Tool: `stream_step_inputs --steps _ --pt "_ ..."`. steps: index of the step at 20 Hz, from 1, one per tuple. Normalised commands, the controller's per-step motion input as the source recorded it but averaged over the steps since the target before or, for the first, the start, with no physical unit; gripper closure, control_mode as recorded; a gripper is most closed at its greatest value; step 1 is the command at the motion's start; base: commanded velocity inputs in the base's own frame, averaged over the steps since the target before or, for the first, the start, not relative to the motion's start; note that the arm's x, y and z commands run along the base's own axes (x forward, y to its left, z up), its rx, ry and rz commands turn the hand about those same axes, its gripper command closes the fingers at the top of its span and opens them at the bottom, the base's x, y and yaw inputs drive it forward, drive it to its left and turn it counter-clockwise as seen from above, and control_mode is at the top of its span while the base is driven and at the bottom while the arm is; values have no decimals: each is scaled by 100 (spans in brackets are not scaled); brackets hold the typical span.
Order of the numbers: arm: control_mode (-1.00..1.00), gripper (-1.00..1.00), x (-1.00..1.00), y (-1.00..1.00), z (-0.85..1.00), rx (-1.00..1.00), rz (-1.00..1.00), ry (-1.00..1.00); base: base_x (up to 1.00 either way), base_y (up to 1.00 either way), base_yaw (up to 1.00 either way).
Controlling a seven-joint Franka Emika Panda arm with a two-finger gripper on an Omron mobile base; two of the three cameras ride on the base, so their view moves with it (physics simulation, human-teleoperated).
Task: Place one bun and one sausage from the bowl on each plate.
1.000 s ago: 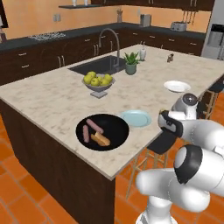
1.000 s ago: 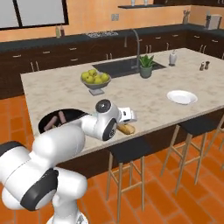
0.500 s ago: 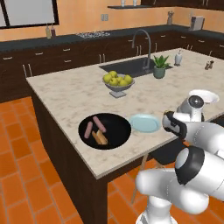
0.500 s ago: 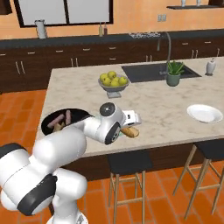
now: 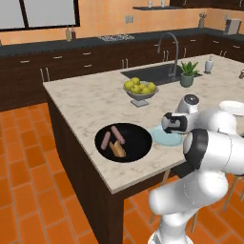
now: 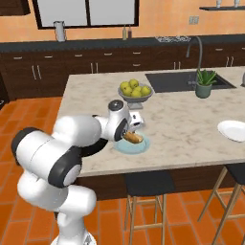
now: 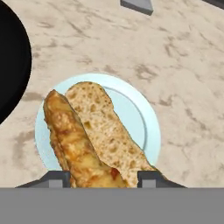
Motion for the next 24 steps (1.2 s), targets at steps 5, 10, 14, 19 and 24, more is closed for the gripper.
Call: stream_step_inputs --steps 5,10,14,19,24 --pt "-100 100 72 15 -74 -9 0 9 0 0 0" --pt "-100 -100 42 9 -61 -3 0 0 0 0 0" --pt "-100 -100 0 0 0 0 0 0 0 0 0" --pt "-100 -100 -10 7 28 1 0 0 0 0 0" --pt "-100 -100 -74 73 97 11 0 -1 0 0 0"
